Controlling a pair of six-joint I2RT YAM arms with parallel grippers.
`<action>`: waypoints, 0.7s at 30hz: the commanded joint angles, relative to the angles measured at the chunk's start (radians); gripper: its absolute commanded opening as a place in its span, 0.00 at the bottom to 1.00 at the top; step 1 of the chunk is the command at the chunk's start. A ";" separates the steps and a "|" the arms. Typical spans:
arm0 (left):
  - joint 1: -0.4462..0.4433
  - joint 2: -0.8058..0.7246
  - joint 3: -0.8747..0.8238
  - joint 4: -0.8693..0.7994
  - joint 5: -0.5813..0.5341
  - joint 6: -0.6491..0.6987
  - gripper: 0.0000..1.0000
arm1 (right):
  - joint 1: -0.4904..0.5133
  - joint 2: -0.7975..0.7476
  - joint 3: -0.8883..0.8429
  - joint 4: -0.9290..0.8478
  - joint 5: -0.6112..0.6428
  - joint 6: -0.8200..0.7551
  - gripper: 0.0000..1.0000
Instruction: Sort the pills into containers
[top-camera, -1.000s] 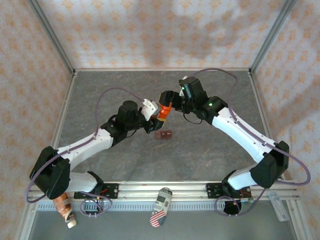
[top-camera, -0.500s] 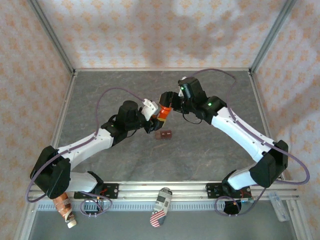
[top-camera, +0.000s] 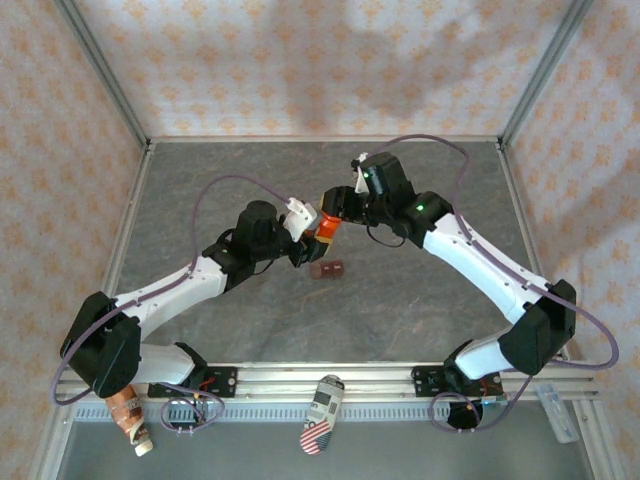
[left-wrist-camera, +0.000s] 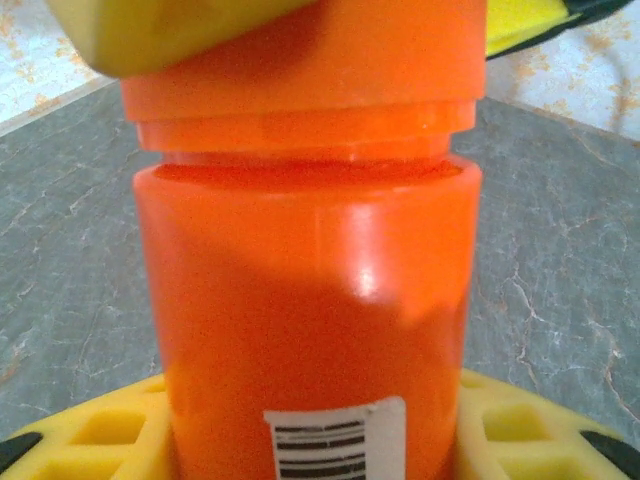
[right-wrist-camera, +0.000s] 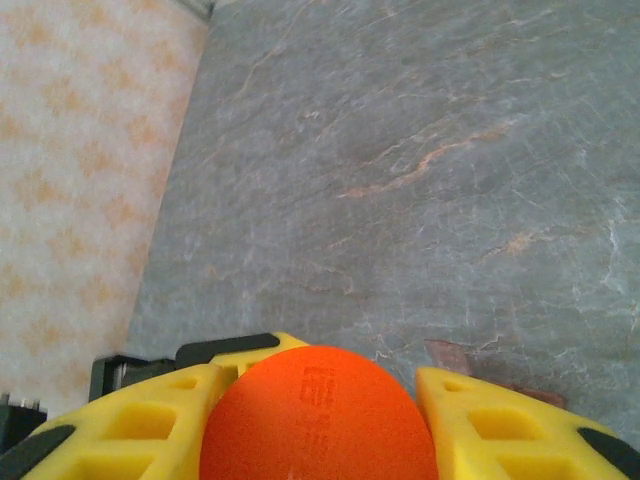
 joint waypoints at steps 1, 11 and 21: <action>-0.009 -0.047 0.042 -0.010 0.095 0.003 0.00 | -0.041 -0.029 -0.018 0.000 -0.175 -0.261 0.41; -0.002 -0.078 0.013 0.030 0.199 -0.087 0.00 | -0.155 -0.052 -0.079 0.001 -0.468 -0.507 0.42; -0.001 -0.067 0.020 0.016 0.101 -0.051 0.00 | -0.154 -0.116 -0.118 0.152 -0.294 -0.130 0.81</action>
